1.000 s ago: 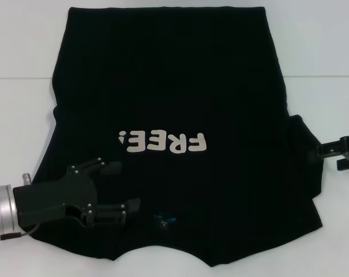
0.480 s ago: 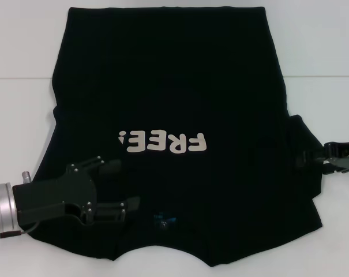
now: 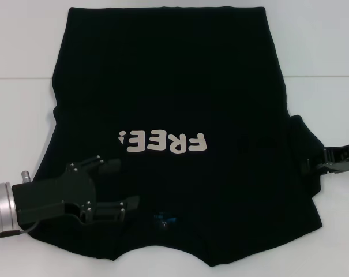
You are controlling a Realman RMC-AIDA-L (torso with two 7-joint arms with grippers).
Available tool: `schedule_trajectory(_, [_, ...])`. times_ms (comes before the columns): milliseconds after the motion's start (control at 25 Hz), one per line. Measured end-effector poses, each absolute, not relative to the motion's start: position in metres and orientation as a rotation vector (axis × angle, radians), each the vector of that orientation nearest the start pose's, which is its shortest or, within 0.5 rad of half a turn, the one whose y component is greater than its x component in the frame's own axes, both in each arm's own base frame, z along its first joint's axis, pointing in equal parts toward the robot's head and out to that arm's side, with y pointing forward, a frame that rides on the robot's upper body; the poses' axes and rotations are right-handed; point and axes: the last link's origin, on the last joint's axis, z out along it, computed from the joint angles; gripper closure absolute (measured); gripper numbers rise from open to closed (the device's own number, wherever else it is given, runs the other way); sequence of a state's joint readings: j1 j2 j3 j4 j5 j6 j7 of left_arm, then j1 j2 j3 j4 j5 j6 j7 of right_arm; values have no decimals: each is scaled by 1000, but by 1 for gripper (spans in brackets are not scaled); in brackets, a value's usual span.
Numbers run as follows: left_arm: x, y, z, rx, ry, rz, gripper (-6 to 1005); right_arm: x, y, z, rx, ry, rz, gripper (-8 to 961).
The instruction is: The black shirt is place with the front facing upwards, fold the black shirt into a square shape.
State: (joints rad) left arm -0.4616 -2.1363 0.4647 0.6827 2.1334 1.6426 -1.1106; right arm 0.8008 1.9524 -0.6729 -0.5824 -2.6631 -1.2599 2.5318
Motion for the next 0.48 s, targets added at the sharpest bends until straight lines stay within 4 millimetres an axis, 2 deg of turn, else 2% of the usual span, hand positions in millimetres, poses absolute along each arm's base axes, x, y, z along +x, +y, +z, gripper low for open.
schedule_trajectory(120, [-288, 298, -1, -2659, -431, -698, 62, 290, 405, 33, -2111, 1710, -40, 447])
schedule_trajectory(320, [-289, 298, -1, -2658, -432, -696, 64, 290, 406, 33, -2110, 1706, -40, 704])
schedule_trajectory(480, [-290, 298, -3, -2657, -442, -689, 62, 291, 406, 34, -2106, 1702, -39, 853])
